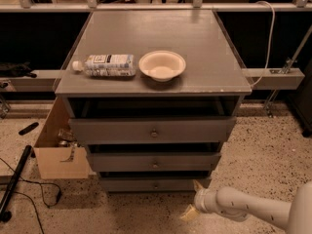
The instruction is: Open bottom drawer
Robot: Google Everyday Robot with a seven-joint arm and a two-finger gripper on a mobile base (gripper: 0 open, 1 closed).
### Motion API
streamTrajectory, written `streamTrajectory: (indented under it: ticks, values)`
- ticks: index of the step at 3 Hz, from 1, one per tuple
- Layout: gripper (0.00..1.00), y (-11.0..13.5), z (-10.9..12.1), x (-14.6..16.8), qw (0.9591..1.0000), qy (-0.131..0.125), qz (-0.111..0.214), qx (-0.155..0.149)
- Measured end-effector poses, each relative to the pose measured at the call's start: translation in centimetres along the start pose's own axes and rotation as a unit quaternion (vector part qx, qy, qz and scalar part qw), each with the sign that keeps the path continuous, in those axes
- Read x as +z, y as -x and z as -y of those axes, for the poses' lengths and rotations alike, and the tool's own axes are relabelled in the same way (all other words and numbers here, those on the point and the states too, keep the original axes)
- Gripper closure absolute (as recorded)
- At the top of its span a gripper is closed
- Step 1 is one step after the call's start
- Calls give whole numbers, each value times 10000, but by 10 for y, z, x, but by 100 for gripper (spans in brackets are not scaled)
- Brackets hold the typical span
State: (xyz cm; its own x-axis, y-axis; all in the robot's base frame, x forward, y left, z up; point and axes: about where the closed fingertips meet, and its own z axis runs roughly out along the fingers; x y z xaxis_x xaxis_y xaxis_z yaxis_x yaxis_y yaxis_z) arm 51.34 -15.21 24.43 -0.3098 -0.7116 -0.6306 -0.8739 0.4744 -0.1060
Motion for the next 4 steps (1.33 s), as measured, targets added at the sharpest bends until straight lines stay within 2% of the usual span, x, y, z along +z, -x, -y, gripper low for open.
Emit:
streamTrajectory:
  ticks: [1,2,4]
  values:
    - [0,1,13,20,9973,-62,-55,-734]
    - [0,1,12,28,9972,-36,-82,-748]
    - [0,8,32,67,9945,-133,-236,-1008]
